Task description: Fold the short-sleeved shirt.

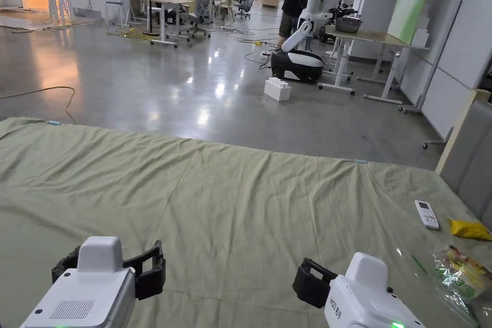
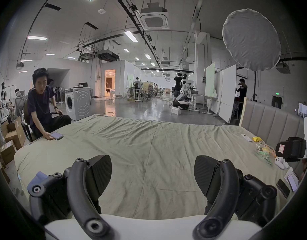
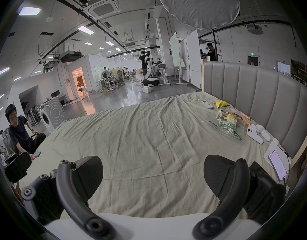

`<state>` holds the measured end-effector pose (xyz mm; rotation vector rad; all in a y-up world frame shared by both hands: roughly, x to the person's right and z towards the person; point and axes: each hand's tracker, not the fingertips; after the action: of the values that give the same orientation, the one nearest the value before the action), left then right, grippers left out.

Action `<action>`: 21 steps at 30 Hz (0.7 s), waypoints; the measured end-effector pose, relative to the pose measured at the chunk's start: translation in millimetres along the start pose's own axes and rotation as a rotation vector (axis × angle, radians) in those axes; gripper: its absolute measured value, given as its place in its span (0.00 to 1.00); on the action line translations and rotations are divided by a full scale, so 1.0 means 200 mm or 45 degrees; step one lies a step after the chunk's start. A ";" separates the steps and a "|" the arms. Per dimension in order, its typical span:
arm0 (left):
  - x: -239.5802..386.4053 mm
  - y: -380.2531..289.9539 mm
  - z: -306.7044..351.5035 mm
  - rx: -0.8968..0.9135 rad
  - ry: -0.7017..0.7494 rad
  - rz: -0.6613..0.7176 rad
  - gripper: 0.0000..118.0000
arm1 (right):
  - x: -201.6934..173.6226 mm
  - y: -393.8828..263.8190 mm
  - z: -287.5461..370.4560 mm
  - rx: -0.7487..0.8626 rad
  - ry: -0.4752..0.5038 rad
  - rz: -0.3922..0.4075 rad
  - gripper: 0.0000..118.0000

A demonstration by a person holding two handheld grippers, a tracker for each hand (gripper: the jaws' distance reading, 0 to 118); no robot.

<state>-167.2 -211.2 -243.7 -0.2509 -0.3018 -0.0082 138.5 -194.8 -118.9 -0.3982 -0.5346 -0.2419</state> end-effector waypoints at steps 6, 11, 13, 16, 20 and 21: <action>-0.01 -0.01 -0.01 -0.008 0.004 0.006 0.83 | 0.00 -0.01 -0.01 -0.011 -0.005 0.000 0.98; -0.01 -0.01 -0.01 -0.009 0.002 -0.001 0.83 | -0.02 -0.04 0.00 0.034 -0.003 0.048 0.98; -0.01 -0.01 -0.01 -0.006 -0.001 -0.004 0.83 | -0.03 -0.04 0.01 0.049 0.024 0.061 0.98; -0.01 -0.01 -0.02 -0.009 -0.007 -0.007 0.83 | -0.02 -0.05 0.02 0.077 0.077 0.047 0.98; -0.01 -0.01 -0.01 -0.008 -0.009 -0.012 0.83 | -0.02 -0.07 0.03 0.144 0.110 0.071 0.98; -0.01 -0.01 -0.01 -0.008 -0.011 -0.014 0.83 | -0.02 -0.07 0.03 0.156 0.099 0.086 0.98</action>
<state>-167.7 -214.6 -246.0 -0.2558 -0.3116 -0.0189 128.3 -203.7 -112.2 -0.2865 -0.4562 -0.1578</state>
